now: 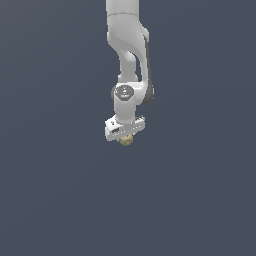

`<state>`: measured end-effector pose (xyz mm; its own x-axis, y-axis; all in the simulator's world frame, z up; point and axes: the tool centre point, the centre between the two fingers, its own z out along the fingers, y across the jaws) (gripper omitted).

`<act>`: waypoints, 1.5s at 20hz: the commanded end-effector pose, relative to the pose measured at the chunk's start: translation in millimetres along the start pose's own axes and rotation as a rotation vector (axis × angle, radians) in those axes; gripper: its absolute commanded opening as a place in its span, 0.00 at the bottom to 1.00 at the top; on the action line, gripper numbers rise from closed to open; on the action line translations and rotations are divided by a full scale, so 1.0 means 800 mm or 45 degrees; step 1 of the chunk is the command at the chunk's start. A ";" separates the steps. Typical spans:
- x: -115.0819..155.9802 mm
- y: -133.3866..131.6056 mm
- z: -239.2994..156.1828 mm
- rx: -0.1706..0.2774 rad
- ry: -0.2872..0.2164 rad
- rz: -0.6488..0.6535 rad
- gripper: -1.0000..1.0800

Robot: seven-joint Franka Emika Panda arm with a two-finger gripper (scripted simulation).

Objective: Pick up the object and move it to a goal position.

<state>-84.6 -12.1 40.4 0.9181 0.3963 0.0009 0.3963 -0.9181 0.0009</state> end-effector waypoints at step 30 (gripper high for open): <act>0.116 0.020 -0.193 0.002 0.000 -0.002 0.00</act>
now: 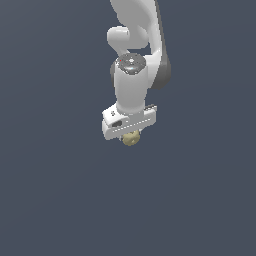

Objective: Pick up the object and move it to a goal position.

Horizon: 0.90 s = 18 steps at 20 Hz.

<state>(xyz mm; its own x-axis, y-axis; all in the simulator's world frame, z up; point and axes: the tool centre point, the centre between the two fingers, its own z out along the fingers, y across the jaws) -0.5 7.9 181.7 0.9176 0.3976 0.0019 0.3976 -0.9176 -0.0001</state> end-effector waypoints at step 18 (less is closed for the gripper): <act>0.094 0.020 -0.144 0.000 -0.002 0.001 0.00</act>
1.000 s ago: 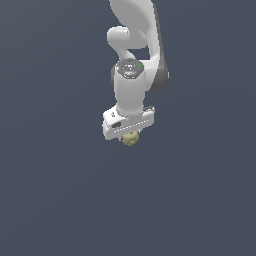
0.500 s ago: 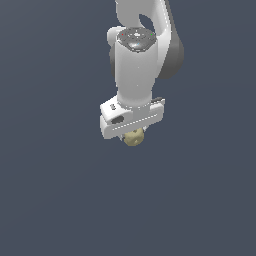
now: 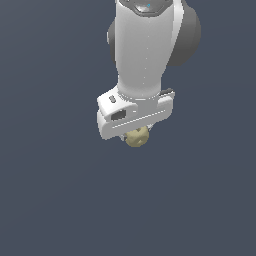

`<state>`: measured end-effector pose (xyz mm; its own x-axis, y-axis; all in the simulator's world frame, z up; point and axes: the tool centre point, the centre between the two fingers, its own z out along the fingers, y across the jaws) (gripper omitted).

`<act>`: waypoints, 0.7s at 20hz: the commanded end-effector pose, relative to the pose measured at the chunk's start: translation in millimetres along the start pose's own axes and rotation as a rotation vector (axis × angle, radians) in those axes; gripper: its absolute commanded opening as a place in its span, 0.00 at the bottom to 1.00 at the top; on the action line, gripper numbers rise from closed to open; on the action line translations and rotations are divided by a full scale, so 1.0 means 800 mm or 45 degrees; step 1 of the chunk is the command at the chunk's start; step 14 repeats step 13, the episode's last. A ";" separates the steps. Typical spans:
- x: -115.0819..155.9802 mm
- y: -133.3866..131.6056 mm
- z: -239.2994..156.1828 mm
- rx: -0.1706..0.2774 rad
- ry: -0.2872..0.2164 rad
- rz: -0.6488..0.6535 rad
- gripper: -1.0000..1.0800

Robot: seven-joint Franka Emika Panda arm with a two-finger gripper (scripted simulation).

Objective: Pick up the object and move it to a goal position.

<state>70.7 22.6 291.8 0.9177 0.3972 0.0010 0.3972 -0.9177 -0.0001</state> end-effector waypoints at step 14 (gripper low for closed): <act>0.021 0.005 -0.028 0.000 -0.001 0.000 0.00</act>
